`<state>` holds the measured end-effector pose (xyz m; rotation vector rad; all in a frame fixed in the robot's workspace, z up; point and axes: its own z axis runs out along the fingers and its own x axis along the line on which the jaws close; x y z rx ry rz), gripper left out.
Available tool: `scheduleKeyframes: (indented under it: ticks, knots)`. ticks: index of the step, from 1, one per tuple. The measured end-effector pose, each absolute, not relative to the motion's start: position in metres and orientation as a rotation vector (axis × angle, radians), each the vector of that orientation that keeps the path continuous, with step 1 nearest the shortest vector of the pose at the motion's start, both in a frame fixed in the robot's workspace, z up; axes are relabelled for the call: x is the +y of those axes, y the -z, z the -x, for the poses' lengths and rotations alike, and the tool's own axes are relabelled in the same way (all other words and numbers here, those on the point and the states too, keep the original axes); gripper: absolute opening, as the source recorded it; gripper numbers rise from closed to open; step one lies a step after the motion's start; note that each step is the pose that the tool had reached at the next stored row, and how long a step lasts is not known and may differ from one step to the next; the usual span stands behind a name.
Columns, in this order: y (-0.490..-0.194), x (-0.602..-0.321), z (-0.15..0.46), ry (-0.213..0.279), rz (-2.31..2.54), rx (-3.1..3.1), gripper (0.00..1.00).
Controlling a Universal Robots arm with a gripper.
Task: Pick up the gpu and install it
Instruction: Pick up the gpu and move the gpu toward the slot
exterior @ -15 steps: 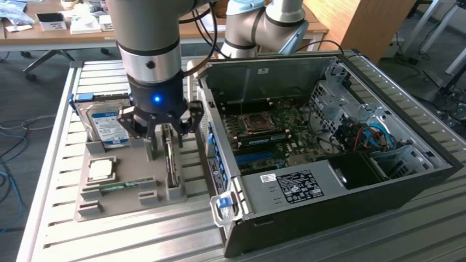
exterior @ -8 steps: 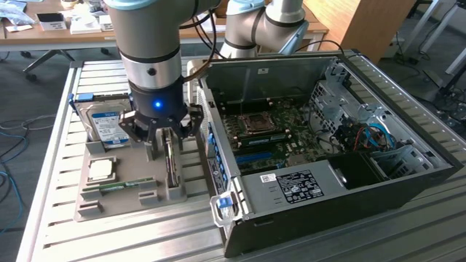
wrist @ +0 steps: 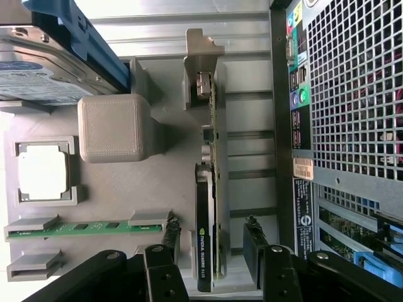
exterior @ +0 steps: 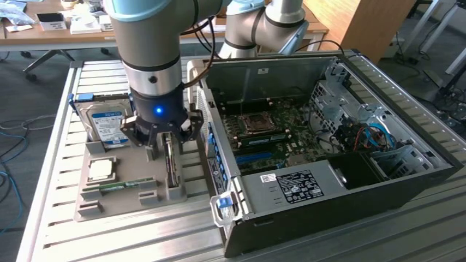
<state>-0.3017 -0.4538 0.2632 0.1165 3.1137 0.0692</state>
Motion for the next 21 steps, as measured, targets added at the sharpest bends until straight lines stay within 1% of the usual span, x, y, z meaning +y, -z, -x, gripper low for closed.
scheduleKeyframes:
  ticks: [12,21]
  knots:
    - [-0.247,-0.454,0.302,-0.069,-0.117,3.114,0.53]
    - [-0.245,-0.452,0.302,-0.069,-0.117,3.113,0.53]
